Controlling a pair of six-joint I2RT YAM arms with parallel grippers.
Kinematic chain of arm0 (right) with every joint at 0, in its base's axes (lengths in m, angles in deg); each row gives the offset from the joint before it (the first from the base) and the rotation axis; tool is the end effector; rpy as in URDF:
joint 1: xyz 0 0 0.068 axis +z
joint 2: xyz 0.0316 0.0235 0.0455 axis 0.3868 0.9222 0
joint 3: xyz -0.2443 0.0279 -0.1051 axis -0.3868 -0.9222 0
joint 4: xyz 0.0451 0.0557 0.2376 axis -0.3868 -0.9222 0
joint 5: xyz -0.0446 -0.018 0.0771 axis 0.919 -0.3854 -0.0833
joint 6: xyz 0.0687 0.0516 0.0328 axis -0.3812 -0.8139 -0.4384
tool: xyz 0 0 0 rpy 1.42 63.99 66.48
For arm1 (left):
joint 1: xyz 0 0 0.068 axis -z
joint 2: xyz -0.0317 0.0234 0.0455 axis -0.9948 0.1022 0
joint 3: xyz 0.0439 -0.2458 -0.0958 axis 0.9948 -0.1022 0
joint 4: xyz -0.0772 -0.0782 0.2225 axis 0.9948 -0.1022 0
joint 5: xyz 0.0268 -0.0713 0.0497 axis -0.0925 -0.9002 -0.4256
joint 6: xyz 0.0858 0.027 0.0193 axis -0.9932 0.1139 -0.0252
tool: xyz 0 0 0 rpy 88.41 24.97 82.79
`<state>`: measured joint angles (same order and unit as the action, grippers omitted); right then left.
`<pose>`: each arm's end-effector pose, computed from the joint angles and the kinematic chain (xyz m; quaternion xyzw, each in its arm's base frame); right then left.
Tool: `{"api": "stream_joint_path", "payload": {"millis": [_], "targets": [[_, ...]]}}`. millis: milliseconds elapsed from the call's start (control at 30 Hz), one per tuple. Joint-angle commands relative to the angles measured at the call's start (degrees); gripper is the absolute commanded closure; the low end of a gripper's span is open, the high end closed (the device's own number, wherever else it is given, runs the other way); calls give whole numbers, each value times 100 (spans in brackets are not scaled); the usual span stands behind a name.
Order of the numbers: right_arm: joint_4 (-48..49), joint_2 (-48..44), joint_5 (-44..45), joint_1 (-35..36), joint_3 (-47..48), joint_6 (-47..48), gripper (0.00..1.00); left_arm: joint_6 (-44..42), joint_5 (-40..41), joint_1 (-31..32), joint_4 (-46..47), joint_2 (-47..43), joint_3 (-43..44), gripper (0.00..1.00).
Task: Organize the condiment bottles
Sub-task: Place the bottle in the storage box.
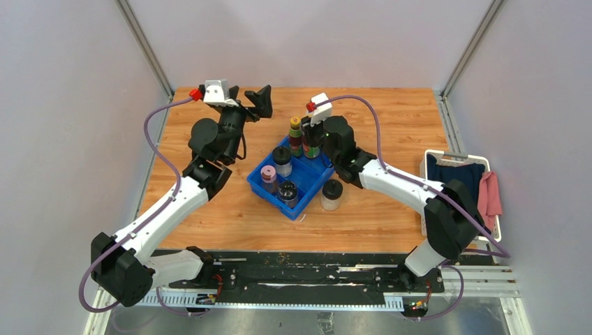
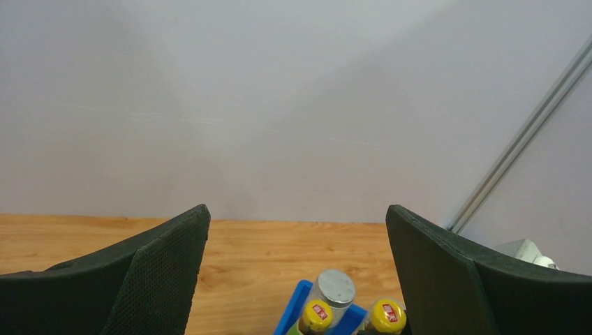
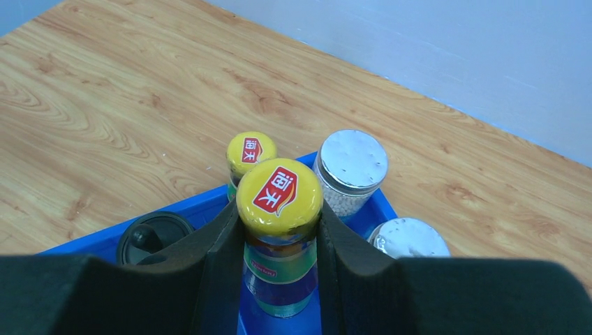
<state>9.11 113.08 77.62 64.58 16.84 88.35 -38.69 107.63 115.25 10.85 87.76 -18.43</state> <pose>0.3141 0.2549 0.3209 -0.1952 0.6915 0.1485 0.6795 0.2670 -0.1294 0.4215 -0.0381 0.5817 -0.2037 0.7866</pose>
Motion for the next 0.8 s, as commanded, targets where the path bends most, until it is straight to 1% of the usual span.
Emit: {"api": "stream_joint_path", "payload": {"millis": [0,767], "targets": [[850,-66,-112,-76,300,-154,100,103,-15,-71,221,-52,61,0],[1388,-259,-22,-93,-653,-338,100,229,-15,-79,447,1,-227,0]]}}
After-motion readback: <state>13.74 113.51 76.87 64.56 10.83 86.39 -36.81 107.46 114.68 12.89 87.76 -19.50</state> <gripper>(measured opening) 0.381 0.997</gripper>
